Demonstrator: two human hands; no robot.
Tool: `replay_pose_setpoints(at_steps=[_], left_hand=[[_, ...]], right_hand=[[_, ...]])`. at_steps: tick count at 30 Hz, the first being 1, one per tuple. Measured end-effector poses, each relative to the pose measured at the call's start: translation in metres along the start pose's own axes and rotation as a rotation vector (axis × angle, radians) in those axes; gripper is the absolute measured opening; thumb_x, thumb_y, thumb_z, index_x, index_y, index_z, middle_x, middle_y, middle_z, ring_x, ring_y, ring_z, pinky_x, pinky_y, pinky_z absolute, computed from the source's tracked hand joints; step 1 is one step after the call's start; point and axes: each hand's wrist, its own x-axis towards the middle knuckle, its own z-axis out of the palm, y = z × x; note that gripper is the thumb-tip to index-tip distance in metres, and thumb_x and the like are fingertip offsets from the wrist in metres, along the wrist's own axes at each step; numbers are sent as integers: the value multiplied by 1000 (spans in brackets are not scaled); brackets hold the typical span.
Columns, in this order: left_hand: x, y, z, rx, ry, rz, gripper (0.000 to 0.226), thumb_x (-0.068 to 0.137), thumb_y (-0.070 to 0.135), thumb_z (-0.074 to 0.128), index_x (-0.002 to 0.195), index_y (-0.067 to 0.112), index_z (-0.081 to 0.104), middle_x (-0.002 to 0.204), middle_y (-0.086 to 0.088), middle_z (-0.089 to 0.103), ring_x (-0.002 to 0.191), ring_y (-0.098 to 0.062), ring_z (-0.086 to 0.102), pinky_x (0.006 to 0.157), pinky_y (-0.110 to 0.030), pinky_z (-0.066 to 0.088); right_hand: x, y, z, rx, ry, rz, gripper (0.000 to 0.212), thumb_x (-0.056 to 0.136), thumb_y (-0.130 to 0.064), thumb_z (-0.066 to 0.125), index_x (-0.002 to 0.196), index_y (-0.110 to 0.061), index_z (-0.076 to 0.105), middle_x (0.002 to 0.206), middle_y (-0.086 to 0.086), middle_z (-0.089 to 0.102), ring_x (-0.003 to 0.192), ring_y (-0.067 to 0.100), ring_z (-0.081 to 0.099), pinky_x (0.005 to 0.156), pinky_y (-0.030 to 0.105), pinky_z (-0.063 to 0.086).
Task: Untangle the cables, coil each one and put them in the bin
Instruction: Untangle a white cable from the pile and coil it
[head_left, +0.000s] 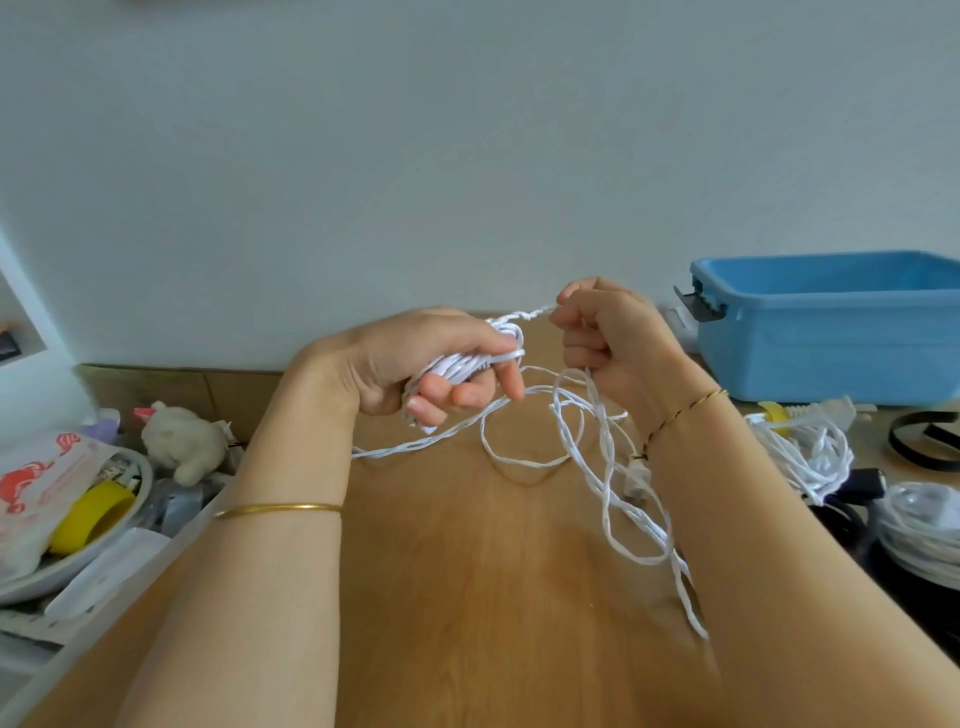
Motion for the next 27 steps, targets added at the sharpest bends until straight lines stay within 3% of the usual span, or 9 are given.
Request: replay_pose_setpoints(at_steps=[3, 7, 11, 14, 16, 18, 22, 25, 27], left_hand=[[3, -4, -4, -333, -142, 89, 37, 87, 27, 43, 77, 3, 69, 46, -1, 42, 27, 1, 27, 28, -9, 26], [13, -6, -20, -909, -504, 161, 38, 97, 16, 41, 108, -16, 57, 66, -20, 57, 42, -11, 37, 39, -22, 39], [14, -9, -33, -1170, -440, 246, 36, 93, 13, 46, 113, -16, 54, 72, -26, 58, 45, -23, 45, 45, -31, 41], [10, -10, -39, -1279, -330, 377, 31, 87, 5, 51, 110, -17, 55, 69, -24, 57, 45, -32, 55, 43, -35, 44], [1, -10, -48, -1360, -256, 475, 29, 83, 2, 49, 105, -16, 56, 65, -22, 56, 41, -30, 54, 39, -33, 44], [-10, -9, -55, -1376, -30, 538, 26, 81, 4, 46, 96, -13, 58, 57, -15, 54, 35, -20, 49, 33, -26, 42], [-4, -6, -51, -1080, 548, 500, 40, 101, 31, 35, 85, 1, 57, 49, 5, 48, 30, -3, 36, 32, -13, 29], [15, -8, -40, -916, 759, 422, 49, 99, 51, 37, 85, 6, 51, 53, 3, 50, 35, -5, 40, 37, -15, 35], [23, -10, -33, -894, 833, 401, 43, 98, 49, 41, 88, 8, 47, 61, -2, 52, 40, -10, 48, 45, -17, 42]], right_hand=[[-3, 6, 10, -176, -30, 18, 29, 76, 15, 42, 61, -10, 45, 41, -1, 36, 33, 8, 20, 40, 15, 13], [-8, 14, 19, -251, -177, -10, 32, 82, 11, 47, 61, -12, 57, 46, 1, 44, 39, 15, 40, 48, 26, 37], [-12, 16, 18, -195, -450, 47, 32, 93, 0, 47, 95, -22, 70, 56, 2, 47, 46, 16, 48, 59, 32, 51], [-14, 17, 18, -228, -547, 119, 27, 98, -4, 42, 109, -16, 63, 55, 2, 46, 44, 13, 46, 51, 28, 52], [-12, 18, 11, -264, -527, 176, 24, 99, -5, 41, 106, -13, 63, 55, 0, 41, 39, 9, 37, 41, 21, 42], [-11, 17, 3, -289, -495, 247, 22, 99, -7, 43, 104, -10, 63, 57, 0, 39, 37, 6, 29, 35, 17, 31], [-18, 16, 5, -540, -608, 282, 19, 96, -8, 49, 104, -10, 66, 60, 3, 47, 36, 5, 30, 36, 16, 30], [-24, 10, 14, -741, -703, 261, 17, 94, -9, 54, 104, -11, 69, 61, 4, 50, 38, 8, 37, 38, 17, 35], [-25, 6, 16, -842, -726, 227, 14, 90, -10, 59, 98, -11, 71, 61, 5, 52, 42, 11, 41, 40, 18, 37]])
